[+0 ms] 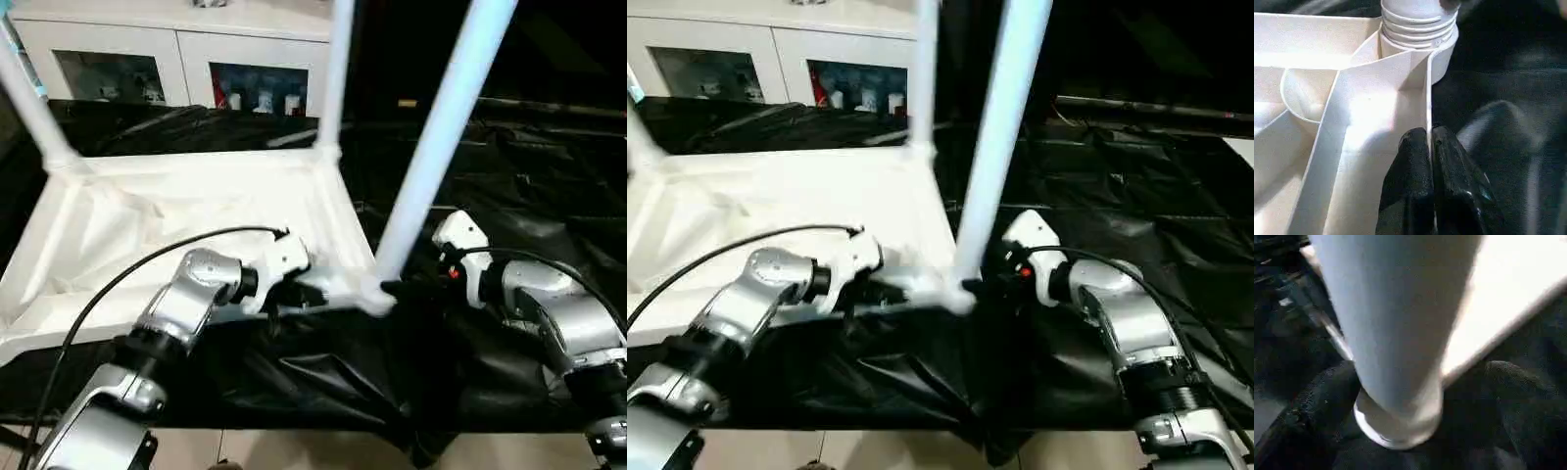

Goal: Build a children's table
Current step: Rotate leg to tighten

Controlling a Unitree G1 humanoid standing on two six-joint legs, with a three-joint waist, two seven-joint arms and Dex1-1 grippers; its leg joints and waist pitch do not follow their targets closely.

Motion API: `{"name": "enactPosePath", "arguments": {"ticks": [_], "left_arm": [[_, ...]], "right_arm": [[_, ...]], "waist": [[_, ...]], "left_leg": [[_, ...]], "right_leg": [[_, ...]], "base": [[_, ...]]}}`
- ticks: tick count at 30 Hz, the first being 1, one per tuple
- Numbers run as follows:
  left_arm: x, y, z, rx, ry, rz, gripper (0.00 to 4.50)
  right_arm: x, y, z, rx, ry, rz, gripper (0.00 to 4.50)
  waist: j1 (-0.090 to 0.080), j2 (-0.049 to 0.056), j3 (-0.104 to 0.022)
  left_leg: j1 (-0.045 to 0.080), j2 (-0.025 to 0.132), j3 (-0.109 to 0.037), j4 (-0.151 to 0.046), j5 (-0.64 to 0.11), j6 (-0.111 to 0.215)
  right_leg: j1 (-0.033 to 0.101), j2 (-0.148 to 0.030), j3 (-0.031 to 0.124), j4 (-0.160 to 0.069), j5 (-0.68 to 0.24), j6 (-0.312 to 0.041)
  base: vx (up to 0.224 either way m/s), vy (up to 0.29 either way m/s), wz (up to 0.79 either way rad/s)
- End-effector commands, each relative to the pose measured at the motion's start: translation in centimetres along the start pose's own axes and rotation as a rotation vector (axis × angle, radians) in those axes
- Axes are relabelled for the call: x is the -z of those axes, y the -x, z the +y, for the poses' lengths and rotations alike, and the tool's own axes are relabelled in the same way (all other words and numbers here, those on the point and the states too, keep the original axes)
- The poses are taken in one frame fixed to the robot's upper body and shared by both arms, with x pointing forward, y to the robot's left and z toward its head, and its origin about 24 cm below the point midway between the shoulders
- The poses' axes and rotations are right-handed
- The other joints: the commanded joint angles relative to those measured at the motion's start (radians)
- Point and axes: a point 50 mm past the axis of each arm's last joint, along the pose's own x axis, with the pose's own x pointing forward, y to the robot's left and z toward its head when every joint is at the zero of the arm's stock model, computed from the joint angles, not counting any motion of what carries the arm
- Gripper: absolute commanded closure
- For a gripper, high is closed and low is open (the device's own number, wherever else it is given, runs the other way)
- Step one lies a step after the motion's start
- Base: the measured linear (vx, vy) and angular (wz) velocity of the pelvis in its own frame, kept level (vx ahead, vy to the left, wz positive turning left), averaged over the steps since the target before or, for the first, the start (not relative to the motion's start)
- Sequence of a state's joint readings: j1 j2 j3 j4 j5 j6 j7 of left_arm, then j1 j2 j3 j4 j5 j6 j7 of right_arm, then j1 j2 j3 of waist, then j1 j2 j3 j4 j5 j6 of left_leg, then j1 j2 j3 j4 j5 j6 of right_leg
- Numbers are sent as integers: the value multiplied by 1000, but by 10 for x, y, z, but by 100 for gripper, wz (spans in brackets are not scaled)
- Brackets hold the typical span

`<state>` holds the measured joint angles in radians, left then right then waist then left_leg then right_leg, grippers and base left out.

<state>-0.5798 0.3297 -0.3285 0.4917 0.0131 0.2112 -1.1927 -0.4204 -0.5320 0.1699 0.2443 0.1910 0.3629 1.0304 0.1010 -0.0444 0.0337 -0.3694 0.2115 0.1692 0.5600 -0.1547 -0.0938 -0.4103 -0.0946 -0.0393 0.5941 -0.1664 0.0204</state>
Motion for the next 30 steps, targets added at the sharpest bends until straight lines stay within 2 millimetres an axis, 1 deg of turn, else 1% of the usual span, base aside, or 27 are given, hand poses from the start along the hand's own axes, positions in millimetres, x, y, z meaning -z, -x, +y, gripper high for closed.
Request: {"name": "enactPosePath", "arguments": {"ticks": [1, 5, 6, 7, 8, 9, 11, 12, 17, 18, 20, 22, 25, 27, 28, 30], "left_arm": [[-9, -7, -8, 76, -20, -49, 450], [-10, -6, -8, 77, -22, -55, 450], [-10, -6, -8, 78, -21, -55, 450], [-10, -6, -8, 78, -21, -55, 450], [-10, -5, -9, 79, -21, -55, 450], [-10, -5, -9, 78, -21, -54, 450], [-10, -4, -9, 77, -21, -52, 450], [-10, -4, -8, 71, -20, -50, 450], [-9, -3, -7, 62, -18, -46, 450], [-9, -3, -7, 62, -18, -46, 450], [-8, -3, -7, 59, -17, -45, 450], [-8, -2, -8, 57, -15, -43, 450], [-8, -2, -7, 51, -13, -45, 450], [-8, -3, -4, 7, 3, -48, 450], [-8, -4, -2, -16, 10, -46, 450], [-8, -8, 5, -90, 32, -36, 450]], "right_arm": [[2, 0, 5, -42, 5, 25, 6], [2, -6, 4, -37, 13, 36, 6], [2, -8, 3, -29, 16, 39, 20], [2, -8, 3, -29, 16, 39, 31], [1, -9, 1, -13, 14, 37, 31], [1, -10, 0, -8, 10, 37, 50], [1, -11, 0, -11, 11, 40, 50], [2, -12, 0, -11, 15, 46, 74], [3, -15, 1, -8, 17, 55, 95], [4, -15, 1, -8, 17, 56, 114], [4, -16, 1, -10, 18, 59, 117], [5, -17, 2, -15, 17, 62, 140], [6, -18, 3, -20, 8, 58, 152], [7, -20, 2, 12, -33, 24, 172], [7, -22, 1, 36, -47, 13, 181], [10, -29, -3, 143, -98, -7, 200]], "waist": [[-3, -5, -50], [-3, -5, -51], [-3, -8, -52], [-3, -7, -52], [-3, -7, -52], [-4, -6, -52], [-8, -6, -51], [-9, -4, -52], [-12, -5, -51], [-11, -5, -52], [-11, -5, -52], [-12, -5, -51], [-13, -6, -51], [-14, -6, -51], [-14, -8, -51], [-16, -7, -52]], "left_leg": [[9, 12, 11, -62, -317, 31], [8, 11, 11, -62, -303, 22], [7, 10, 11, -60, -291, 23], [7, 10, 11, -60, -285, 24], [7, 10, 11, -60, -285, 23], [8, 9, 12, -60, -284, 22], [6, 9, 11, -60, -292, 20], [6, 9, 10, -60, -291, 21], [7, 9, 11, -60, -297, 22], [7, 9, 11, -60, -297, 21], [8, 9, 11, -60, -300, 22], [7, 9, 10, -61, -301, 20], [7, 9, 10, -60, -302, 22], [7, 9, 11, -60, -302, 21], [7, 9, 11, -60, -301, 21], [7, 8, 11, -59, -296, 15]], "right_leg": [[43, -28, 21, -71, -280, -186], [43, -28, 21, -70, -272, -180], [44, -28, 21, -68, -260, -183], [44, -28, 21, -67, -253, -184], [44, -28, 21, -67, -253, -183], [44, -28, 21, -67, -254, -185], [45, -28, 20, -68, -265, -183], [45, -27, 20, -68, -264, -181], [44, -26, 20, -68, -262, -184], [45, -27, 20, -68, -264, -183], [44, -27, 20, -68, -268, -183], [44, -27, 20, -68, -270, -182], [44, -27, 20, -69, -279, -178], [43, -27, 21, -70, -284, -177], [43, -27, 21, -69, -283, -177], [42, -26, 20, -69, -282, -177]], "base": [[0, 0, 0], [0, 0, 0], [0, 0, 0], [0, 0, 0], [0, 0, 0], [0, 0, 0], [0, 0, 0], [0, 0, 0], [0, 0, 0], [0, 0, 0], [0, 0, 0], [0, 0, 0], [0, 0, 0], [0, 0, 0], [0, 0, 0], [0, 0, 0]]}}
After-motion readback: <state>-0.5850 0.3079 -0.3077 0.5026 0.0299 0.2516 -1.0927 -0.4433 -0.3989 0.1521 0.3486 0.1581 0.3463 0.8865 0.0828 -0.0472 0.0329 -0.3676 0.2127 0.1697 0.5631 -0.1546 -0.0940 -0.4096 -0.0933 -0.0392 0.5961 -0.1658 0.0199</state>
